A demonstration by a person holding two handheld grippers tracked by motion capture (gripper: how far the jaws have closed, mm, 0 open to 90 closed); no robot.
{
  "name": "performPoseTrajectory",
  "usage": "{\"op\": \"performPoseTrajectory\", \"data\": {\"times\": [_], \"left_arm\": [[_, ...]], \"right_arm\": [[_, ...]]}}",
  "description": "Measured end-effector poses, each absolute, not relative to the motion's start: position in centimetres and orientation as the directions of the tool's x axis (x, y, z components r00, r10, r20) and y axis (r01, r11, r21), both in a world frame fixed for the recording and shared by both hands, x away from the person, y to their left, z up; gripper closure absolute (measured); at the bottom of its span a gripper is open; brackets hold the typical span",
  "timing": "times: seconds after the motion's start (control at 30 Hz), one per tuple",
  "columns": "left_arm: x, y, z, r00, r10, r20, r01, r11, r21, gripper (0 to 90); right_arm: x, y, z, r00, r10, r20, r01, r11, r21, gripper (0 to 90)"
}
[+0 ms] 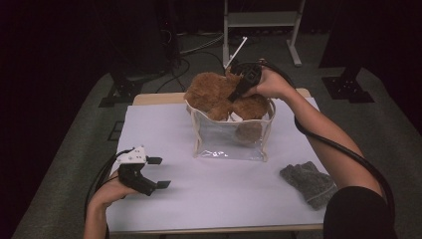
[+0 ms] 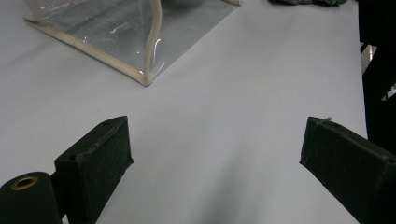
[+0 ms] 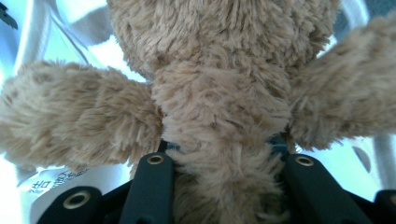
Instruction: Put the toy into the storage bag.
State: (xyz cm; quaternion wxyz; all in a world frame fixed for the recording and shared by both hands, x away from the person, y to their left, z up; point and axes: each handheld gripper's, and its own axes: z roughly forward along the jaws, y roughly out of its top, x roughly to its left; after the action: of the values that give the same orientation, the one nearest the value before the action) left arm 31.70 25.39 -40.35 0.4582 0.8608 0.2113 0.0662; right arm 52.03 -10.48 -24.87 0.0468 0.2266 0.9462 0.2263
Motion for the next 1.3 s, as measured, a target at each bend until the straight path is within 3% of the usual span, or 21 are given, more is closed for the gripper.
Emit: {"op": "performPoseTrajectory", "data": {"times": [0.4, 0.7, 1.0, 1.3], "left_arm": [[31.7, 25.4, -40.5, 0.902, 0.424, -0.084, 0.307, -0.493, 0.814, 7.8], [31.6, 25.3, -40.5, 0.903, 0.421, -0.085, 0.307, -0.495, 0.813, 7.8], [31.6, 25.4, -40.5, 0.901, 0.425, -0.086, 0.31, -0.494, 0.812, 7.7], [31.6, 25.4, -40.4, 0.9, 0.426, -0.086, 0.309, -0.489, 0.816, 7.8]], "right_arm": [[52.1, -10.0, -28.5, -0.899, 0.433, 0.063, 0.422, 0.821, 0.385, 65.6], [52.0, -9.9, -29.0, -0.897, 0.436, 0.076, 0.433, 0.829, 0.354, 65.2], [51.8, -10.2, -28.3, -0.904, 0.425, 0.032, 0.402, 0.825, 0.397, 39.6], [51.6, -10.1, -26.5, -0.911, 0.412, 0.012, 0.378, 0.823, 0.424, 37.9]]}}
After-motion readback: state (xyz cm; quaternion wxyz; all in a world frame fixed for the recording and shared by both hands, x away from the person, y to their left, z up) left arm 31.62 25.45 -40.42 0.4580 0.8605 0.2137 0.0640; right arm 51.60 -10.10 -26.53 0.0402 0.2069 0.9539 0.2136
